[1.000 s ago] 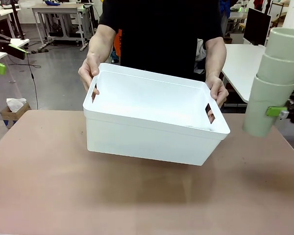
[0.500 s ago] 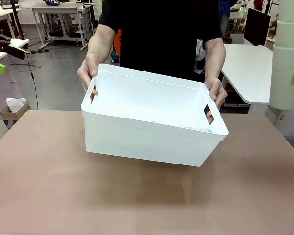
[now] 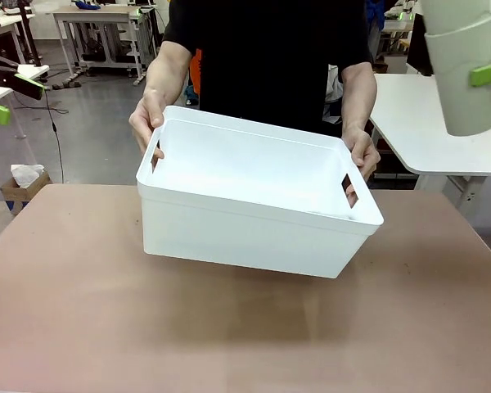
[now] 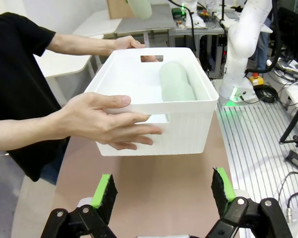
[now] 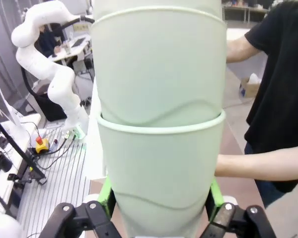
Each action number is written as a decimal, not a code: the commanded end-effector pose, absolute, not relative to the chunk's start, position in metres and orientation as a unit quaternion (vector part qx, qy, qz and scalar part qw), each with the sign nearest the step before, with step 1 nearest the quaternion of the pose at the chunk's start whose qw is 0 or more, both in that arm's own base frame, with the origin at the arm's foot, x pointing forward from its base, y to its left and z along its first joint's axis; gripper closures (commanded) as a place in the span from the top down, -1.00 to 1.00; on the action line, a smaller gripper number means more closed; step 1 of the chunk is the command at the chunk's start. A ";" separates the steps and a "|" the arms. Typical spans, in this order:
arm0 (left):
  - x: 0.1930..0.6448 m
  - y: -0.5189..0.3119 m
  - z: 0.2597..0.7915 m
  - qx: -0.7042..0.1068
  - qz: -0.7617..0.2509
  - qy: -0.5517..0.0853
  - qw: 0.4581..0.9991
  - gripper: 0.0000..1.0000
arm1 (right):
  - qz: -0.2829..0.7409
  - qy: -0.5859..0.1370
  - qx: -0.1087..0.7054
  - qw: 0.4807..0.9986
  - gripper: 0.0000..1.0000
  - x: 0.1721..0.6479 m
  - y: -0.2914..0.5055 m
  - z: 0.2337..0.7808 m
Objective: Stack the cups and store them in the basket.
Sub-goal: Place the stack of Reusable plastic cups into the Pantry Basket.
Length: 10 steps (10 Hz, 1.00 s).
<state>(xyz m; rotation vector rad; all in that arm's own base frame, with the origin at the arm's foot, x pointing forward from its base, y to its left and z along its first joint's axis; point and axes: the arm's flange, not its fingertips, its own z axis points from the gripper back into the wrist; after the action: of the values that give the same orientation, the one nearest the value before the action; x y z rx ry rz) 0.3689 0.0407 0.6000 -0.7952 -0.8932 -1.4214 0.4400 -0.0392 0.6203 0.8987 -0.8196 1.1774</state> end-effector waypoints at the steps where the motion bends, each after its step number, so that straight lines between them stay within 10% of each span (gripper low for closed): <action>1: 0.368 0.040 0.605 -0.345 -0.611 -0.381 0.602 1.00 | 0.538 -0.310 0.381 0.685 0.73 0.467 -0.009 0.647; 10: 0.368 0.040 0.605 -0.345 -0.611 -0.381 0.602 1.00 | 0.573 -0.268 0.341 0.696 0.73 0.495 0.079 0.679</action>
<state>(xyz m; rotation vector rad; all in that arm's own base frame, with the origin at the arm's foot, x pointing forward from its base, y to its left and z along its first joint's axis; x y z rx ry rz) 0.3693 0.0407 0.6006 -0.7937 -0.8925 -1.4219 0.4989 0.0825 0.6780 0.7635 -0.5848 1.2667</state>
